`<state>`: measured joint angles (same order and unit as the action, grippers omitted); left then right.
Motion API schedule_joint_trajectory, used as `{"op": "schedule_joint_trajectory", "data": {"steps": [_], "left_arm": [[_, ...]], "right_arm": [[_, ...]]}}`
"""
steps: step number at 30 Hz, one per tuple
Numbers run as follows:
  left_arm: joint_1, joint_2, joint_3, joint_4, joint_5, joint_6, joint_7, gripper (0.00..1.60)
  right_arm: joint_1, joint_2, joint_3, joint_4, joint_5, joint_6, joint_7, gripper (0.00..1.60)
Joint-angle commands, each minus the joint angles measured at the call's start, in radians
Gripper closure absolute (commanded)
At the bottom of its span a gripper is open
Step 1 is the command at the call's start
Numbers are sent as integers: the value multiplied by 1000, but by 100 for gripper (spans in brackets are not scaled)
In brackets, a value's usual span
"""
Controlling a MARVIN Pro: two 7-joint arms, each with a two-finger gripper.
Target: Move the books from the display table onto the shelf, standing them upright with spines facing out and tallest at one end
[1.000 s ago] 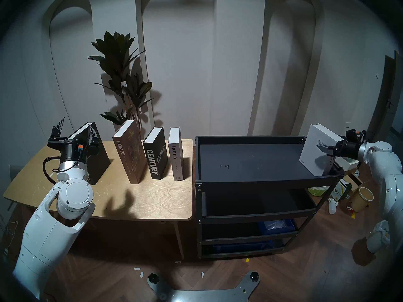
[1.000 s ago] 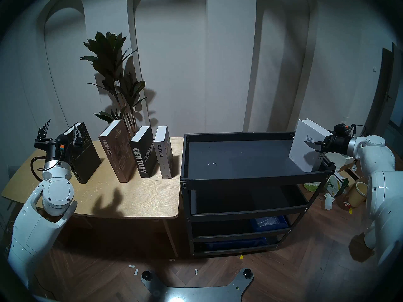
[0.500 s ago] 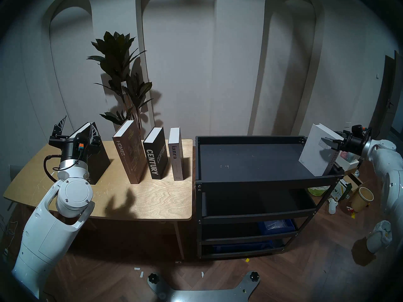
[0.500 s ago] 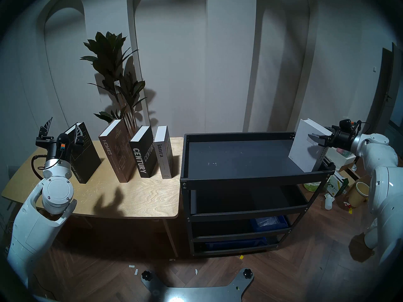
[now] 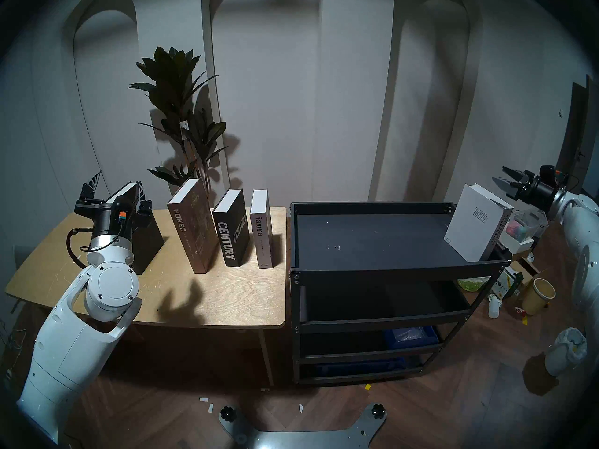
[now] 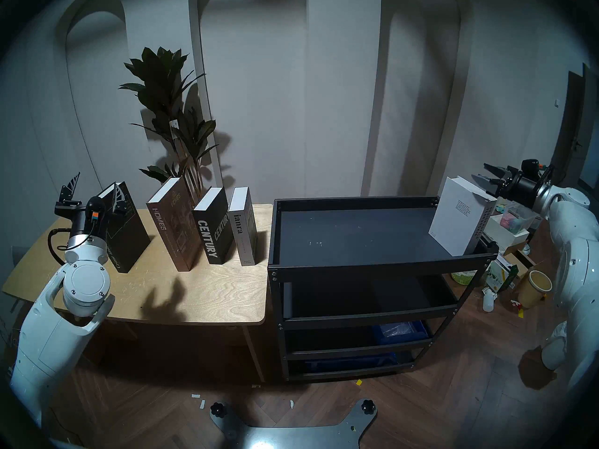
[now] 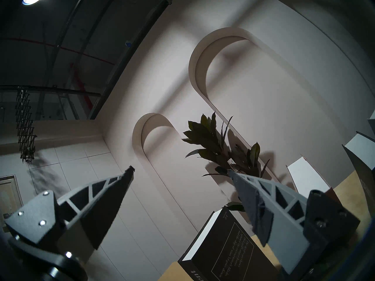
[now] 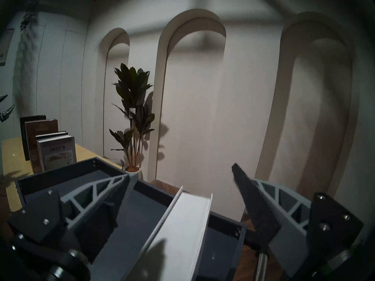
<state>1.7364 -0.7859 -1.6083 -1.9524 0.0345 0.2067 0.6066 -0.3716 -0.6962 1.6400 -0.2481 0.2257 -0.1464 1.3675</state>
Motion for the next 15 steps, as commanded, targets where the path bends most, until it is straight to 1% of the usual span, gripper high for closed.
{"op": "schedule_joint_trajectory", "data": {"steps": [1, 5, 6, 8, 12, 13, 14, 15], "left_arm": [[-16, 5, -11, -17, 4, -3, 6, 0], [-5, 4, -18, -16, 2, -4, 8, 0], [3, 4, -25, -14, 0, -4, 12, 0], [9, 4, -30, -12, -1, -3, 15, 0], [19, 8, -43, -2, -4, -2, 14, 0], [19, 8, -43, -2, -4, -2, 14, 0], [21, 9, -47, 0, -5, -5, 14, 0], [26, 9, -58, 6, -8, -6, 16, 0]], "right_arm": [[111, -6, 56, -95, 59, -11, 30, 0], [122, -31, 81, -129, 86, -25, 56, 0], [116, -50, 94, -149, 102, -33, 81, 0], [106, -72, 108, -153, 120, -21, 92, 0], [80, -129, 113, -159, 138, -16, 116, 0], [80, -129, 113, -159, 138, -16, 116, 0], [75, -142, 114, -160, 142, -14, 116, 0], [69, -166, 112, -160, 146, -12, 116, 0]]}}
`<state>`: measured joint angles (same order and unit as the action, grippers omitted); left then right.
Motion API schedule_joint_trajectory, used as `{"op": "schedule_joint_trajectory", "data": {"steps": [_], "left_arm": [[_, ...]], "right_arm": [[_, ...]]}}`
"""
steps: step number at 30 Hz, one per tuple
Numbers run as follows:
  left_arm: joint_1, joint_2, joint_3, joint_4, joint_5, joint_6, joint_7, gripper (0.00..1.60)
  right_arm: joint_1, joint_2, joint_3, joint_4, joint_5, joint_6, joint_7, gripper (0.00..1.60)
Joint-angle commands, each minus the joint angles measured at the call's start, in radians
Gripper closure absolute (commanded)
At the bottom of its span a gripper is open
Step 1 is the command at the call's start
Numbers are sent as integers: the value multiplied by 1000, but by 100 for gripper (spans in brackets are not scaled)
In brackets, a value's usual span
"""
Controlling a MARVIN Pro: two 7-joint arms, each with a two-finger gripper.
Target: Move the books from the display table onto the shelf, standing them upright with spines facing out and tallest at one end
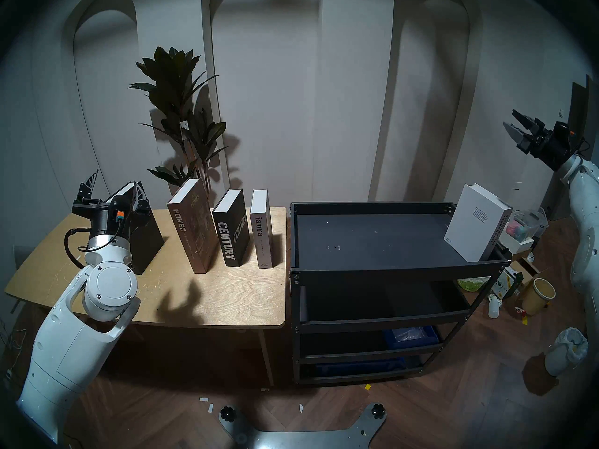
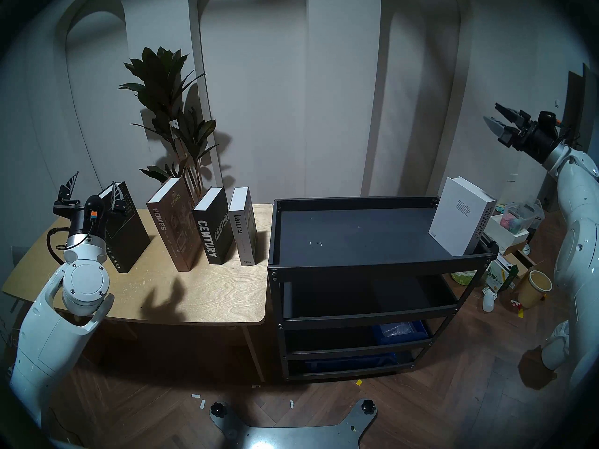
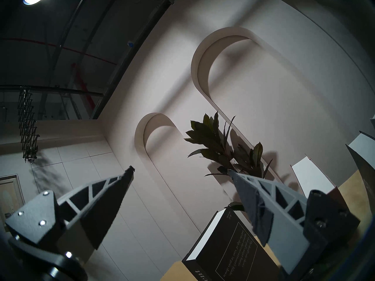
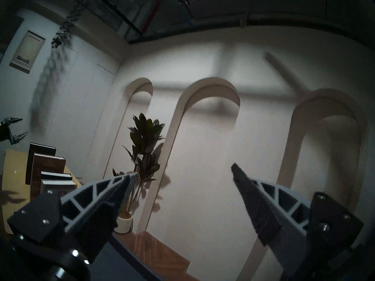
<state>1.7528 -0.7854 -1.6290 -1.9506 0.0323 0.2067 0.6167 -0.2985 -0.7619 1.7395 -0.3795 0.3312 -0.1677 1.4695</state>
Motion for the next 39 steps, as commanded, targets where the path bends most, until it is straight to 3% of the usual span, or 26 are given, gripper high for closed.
{"op": "schedule_joint_trajectory", "data": {"steps": [1, 15, 22, 30, 39], "left_arm": [[12, 7, -44, 7, -10, -8, 6, 0], [70, 7, -107, 68, -14, -6, 21, 0], [99, 9, -140, 83, -24, -20, 24, 0], [143, 12, -188, 64, -41, -56, 19, 0], [191, 11, -231, 44, -66, -94, 9, 0]], "right_arm": [[-8, -110, 10, -26, 42, 13, 14, 0], [-12, -260, 6, -59, 61, 12, 14, 0], [38, -320, 28, -120, 83, -14, -11, 0], [18, -291, 65, -142, 76, -33, -127, 0], [-3, -308, 87, -184, 69, -48, -243, 0]]}}
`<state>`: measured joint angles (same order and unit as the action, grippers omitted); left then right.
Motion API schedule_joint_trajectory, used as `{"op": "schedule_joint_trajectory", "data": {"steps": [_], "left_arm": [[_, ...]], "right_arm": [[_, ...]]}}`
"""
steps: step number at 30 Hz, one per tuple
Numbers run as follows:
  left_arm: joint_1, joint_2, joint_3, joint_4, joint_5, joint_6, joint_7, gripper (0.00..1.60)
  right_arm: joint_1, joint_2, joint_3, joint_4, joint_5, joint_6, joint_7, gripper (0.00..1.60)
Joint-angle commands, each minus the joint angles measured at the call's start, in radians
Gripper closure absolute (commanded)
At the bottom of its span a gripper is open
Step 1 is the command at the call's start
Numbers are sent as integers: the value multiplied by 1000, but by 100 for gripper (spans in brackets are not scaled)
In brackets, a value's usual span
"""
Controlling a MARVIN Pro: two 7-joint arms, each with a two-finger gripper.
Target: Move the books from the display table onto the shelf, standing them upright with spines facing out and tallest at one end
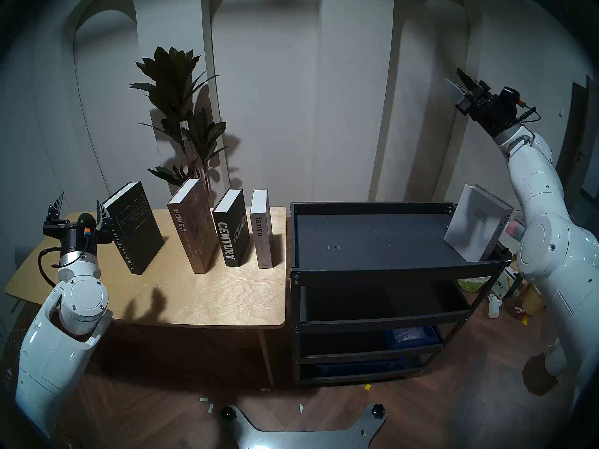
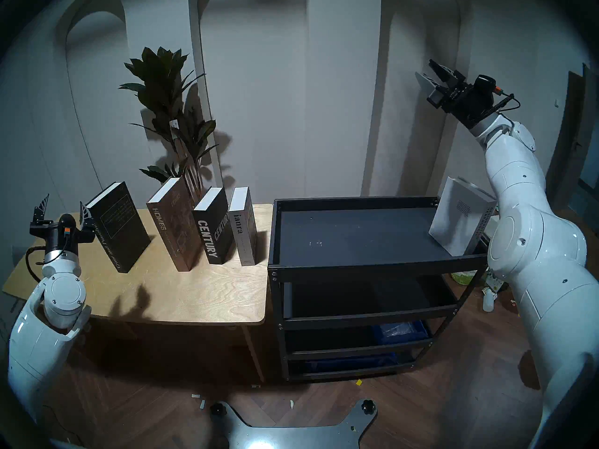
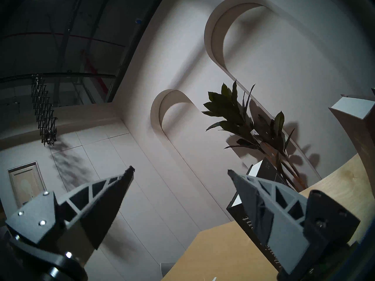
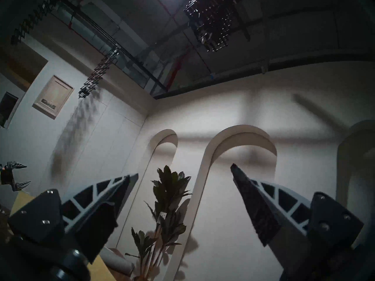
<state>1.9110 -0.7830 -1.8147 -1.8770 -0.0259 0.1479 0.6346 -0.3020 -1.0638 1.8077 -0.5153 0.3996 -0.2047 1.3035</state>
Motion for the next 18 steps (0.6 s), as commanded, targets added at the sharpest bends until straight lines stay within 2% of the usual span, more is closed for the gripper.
{"op": "schedule_joint_trajectory", "data": {"steps": [1, 7, 12, 14, 15, 17, 18], "left_arm": [[37, 8, -49, -31, -10, -40, -10, 0], [69, 9, -77, -44, -28, -66, -25, 0], [92, 9, -97, -53, -40, -86, -42, 0], [106, 9, -110, -58, -46, -98, -53, 0], [117, 9, -120, -62, -51, -108, -63, 0], [130, 8, -132, -67, -57, -119, -73, 0], [136, 8, -139, -69, -60, -125, -79, 0]], "right_arm": [[-1, -7, 17, -54, -3, -10, -84, 0], [-17, -1, 32, -77, -19, -32, -196, 0], [-30, -7, 33, -84, -44, -48, -259, 0], [-40, -13, 31, -86, -66, -56, -301, 0], [-51, -23, 21, -83, -92, -60, -350, 0], [-58, -36, 9, -78, -123, -58, -357, 0], [-62, -47, -2, -85, -140, -56, -390, 0]]}}
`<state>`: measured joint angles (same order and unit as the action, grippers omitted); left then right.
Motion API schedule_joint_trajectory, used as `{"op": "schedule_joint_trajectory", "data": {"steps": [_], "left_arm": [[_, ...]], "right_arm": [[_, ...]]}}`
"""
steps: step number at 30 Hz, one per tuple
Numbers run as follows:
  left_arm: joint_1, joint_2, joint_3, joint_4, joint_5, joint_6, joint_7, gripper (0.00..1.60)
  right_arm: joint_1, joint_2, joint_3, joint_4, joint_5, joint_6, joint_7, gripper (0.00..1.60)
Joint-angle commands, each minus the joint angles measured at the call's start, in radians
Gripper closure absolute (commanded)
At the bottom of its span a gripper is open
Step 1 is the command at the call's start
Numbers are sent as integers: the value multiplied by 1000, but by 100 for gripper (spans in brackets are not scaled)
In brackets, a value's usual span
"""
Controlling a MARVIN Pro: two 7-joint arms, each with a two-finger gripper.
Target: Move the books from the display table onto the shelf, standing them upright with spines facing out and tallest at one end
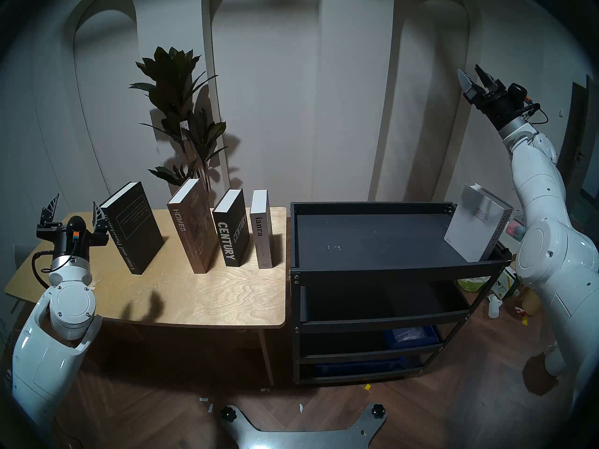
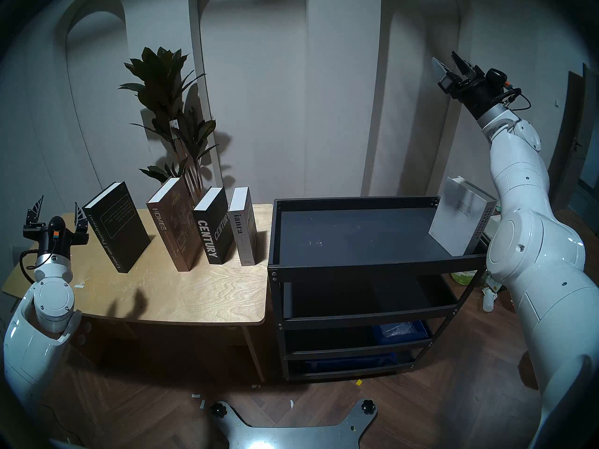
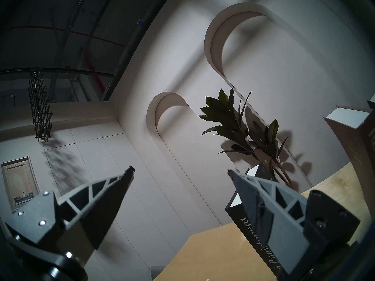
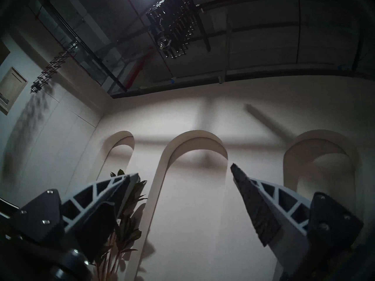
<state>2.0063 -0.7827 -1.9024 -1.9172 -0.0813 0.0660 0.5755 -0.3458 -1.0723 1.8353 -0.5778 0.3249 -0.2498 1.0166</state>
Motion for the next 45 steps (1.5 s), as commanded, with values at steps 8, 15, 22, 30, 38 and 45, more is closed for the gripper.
{"op": "schedule_joint_trajectory", "data": {"steps": [8, 15, 22, 30, 38, 45], "left_arm": [[72, 6, -81, -37, -22, -72, -52, 0], [82, 5, -92, -38, -32, -82, -69, 0], [89, 5, -98, -36, -40, -89, -85, 0], [97, 5, -103, -35, -46, -94, -101, 0], [101, 5, -104, -33, -50, -96, -116, 0], [101, 5, -105, -32, -52, -97, -127, 0]], "right_arm": [[-62, -129, -64, -60, -107, 10, -215, 0], [-92, -193, -75, -115, -103, 0, -249, 0], [-155, -237, -66, -164, -93, -12, -299, 0], [-210, -298, -74, -234, -85, -23, -318, 0], [-246, -372, -110, -306, -77, -28, -312, 0], [-309, -409, -136, -367, -73, -32, -321, 0]]}}
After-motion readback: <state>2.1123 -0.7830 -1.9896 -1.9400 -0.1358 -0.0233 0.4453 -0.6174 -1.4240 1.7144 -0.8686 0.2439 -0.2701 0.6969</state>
